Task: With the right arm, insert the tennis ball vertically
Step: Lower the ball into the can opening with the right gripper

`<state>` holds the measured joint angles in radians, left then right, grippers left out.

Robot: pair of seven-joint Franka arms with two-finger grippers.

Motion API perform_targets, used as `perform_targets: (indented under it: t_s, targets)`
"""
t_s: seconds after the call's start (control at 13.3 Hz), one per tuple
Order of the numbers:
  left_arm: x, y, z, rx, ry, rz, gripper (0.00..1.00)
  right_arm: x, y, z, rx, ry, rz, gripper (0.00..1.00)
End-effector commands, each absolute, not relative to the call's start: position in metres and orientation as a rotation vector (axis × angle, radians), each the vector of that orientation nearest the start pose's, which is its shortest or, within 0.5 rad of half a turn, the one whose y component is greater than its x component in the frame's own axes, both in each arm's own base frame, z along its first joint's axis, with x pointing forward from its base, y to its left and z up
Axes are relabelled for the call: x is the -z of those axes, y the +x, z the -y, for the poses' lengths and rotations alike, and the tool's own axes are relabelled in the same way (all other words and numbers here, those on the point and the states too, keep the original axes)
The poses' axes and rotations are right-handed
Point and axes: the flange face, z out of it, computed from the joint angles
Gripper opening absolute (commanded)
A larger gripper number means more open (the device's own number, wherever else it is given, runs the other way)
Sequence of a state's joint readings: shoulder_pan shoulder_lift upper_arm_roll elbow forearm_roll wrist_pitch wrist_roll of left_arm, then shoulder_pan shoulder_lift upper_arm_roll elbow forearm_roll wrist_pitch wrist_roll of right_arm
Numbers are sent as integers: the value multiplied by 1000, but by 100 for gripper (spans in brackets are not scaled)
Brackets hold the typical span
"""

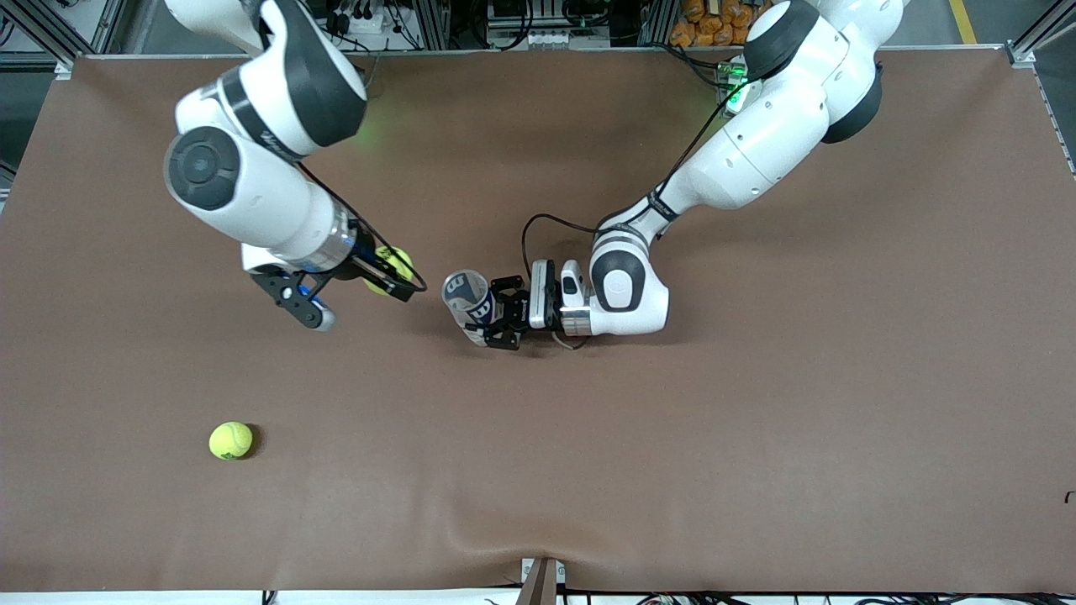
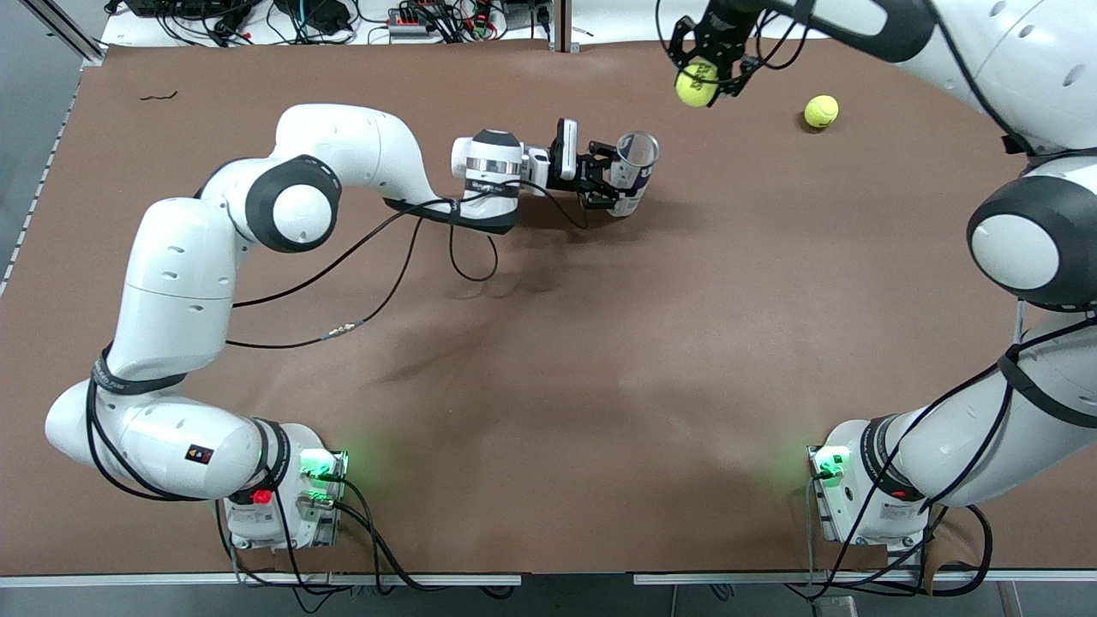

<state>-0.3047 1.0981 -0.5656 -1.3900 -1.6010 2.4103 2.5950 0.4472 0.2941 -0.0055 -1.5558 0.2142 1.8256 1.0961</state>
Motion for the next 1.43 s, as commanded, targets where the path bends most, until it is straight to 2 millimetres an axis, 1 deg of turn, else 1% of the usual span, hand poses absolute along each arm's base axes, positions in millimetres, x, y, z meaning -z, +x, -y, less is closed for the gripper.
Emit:
perform_targets:
  t_s: [0.0,0.08,0.15,0.3,0.45,0.6,0.75,0.83,0.98,1.06,1.13,1.36]
  targets:
    - [-118,522,514,-1175,1245,1376,57,-460,589,-300,-228,-2730,-1227,52]
    - [-111,519,514,-1173,1254,1363,57,-450,591,-303,-237,-2708,-1289,52]
    - [-110,517,516,-1182,1246,1369,57,-440,589,-312,-254,-2703,-1328,52]
    - [-109,517,515,-1185,1244,1374,57,-421,579,-335,-288,-2706,-1383,52]
    - [-109,518,514,-1187,1244,1376,57,-406,570,-350,-316,-2716,-1419,52]
    - [-109,518,514,-1188,1246,1376,57,-394,560,-358,-350,-2724,-1442,52]
    - [-109,517,515,-1188,1241,1379,58,-389,557,-359,-384,-2712,-1450,52]
    - [-109,517,515,-1188,1242,1377,58,-389,556,-360,-388,-2712,-1451,54]
    - [-109,517,515,-1188,1242,1377,58,-379,555,-363,-403,-2726,-1453,62]
    - [-110,518,515,-1190,1244,1376,58,-375,552,-363,-411,-2732,-1458,78]
    - [-108,516,516,-1186,1244,1376,58,-374,552,-363,-413,-2732,-1461,100]
    - [-109,517,516,-1187,1243,1377,58,-380,556,-356,-409,-2721,-1473,100]
